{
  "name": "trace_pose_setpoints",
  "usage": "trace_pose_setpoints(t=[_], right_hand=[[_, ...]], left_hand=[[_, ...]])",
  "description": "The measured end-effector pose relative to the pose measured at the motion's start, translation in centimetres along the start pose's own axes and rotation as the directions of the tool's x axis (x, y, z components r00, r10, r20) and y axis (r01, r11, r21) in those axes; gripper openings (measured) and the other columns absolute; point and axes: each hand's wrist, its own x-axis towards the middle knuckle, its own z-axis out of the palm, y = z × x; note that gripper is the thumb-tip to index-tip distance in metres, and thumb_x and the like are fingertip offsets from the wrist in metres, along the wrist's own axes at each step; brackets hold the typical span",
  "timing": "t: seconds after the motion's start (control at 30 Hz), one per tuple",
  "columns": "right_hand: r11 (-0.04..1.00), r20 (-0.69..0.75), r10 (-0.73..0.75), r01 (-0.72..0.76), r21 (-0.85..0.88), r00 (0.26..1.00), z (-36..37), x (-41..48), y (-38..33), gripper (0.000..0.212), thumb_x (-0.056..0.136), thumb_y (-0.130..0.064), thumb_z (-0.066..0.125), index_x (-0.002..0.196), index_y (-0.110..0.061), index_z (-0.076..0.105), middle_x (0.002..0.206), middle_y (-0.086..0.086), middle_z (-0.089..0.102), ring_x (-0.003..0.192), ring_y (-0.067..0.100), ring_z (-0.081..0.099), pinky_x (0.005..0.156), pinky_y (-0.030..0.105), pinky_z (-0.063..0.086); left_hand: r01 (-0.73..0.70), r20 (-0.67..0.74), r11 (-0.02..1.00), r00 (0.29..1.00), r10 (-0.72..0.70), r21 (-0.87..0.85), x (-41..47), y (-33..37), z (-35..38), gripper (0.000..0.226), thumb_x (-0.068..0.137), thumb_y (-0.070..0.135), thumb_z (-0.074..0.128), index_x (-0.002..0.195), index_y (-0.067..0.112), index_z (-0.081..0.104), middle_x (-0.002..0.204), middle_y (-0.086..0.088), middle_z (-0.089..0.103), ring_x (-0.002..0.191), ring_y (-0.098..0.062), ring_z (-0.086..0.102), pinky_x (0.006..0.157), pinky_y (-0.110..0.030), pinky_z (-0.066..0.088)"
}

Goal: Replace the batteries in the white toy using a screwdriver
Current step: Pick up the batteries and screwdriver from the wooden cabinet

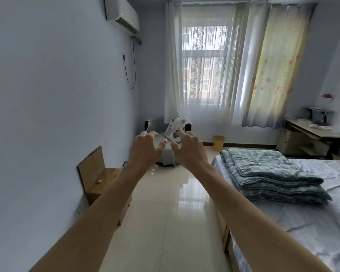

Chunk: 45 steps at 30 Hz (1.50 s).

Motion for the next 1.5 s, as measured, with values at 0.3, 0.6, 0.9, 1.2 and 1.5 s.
trace_pose_setpoints(t=[0.3,0.6,0.9,1.2,1.5], right_hand=[[0.999,0.062,-0.033,0.031,0.022,0.998,8.3,13.3,-1.0,0.046,0.104,-0.035,0.065,0.141,-0.008,0.065,0.139,0.018,0.066,0.133,0.037,0.06,0.105,0.052,0.056],[0.995,0.106,-0.057,0.048,0.082,0.993,17.0,24.6,-2.0,0.046,0.105,-0.033,0.064,0.142,-0.006,0.063,0.142,0.019,0.065,0.137,0.038,0.058,0.109,0.05,0.053],[0.987,0.182,-0.133,0.114,0.112,0.974,28.2,37.1,-0.7,0.045,0.107,-0.032,0.061,0.143,-0.006,0.062,0.144,0.018,0.063,0.137,0.038,0.056,0.106,0.05,0.052],[0.964,0.204,-0.233,0.199,0.174,0.951,37.4,56.2,-0.7,0.044,0.108,-0.032,0.059,0.144,-0.007,0.061,0.145,0.017,0.063,0.135,0.038,0.057,0.102,0.05,0.053],[0.922,0.336,-0.367,0.293,0.252,0.867,49.8,65.2,-3.1,0.052,0.111,-0.034,0.059,0.157,-0.011,0.052,0.154,0.015,0.06,0.141,0.036,0.057,0.109,0.046,0.051]], left_hand=[[0.09,-0.042,0.993,0.995,-0.087,0.075,11.2,-8.0,1.9,0.053,0.098,0.058,0.069,0.132,0.017,0.069,0.121,-0.012,0.069,0.114,-0.032,0.068,0.092,-0.045,0.058],[0.13,-0.067,0.981,0.99,-0.121,0.144,20.7,-15.8,5.9,0.064,0.097,0.063,0.066,0.144,0.02,0.064,0.129,-0.012,0.068,0.118,-0.032,0.067,0.092,-0.048,0.061],[0.212,-0.092,0.948,0.977,-0.195,0.238,31.7,-24.7,12.5,0.067,0.097,0.067,0.063,0.146,0.022,0.062,0.135,-0.011,0.068,0.123,-0.031,0.066,0.094,-0.049,0.062],[0.322,-0.205,0.905,0.94,-0.272,0.278,47.0,-31.7,16.4,0.064,0.099,0.063,0.064,0.147,0.02,0.063,0.136,-0.013,0.069,0.123,-0.031,0.068,0.095,-0.045,0.06],[0.418,-0.179,0.843,0.908,-0.379,0.339,54.7,-41.8,19.9,0.066,0.099,0.061,0.066,0.15,0.02,0.06,0.14,-0.014,0.067,0.125,-0.031,0.068,0.096,-0.046,0.062]])
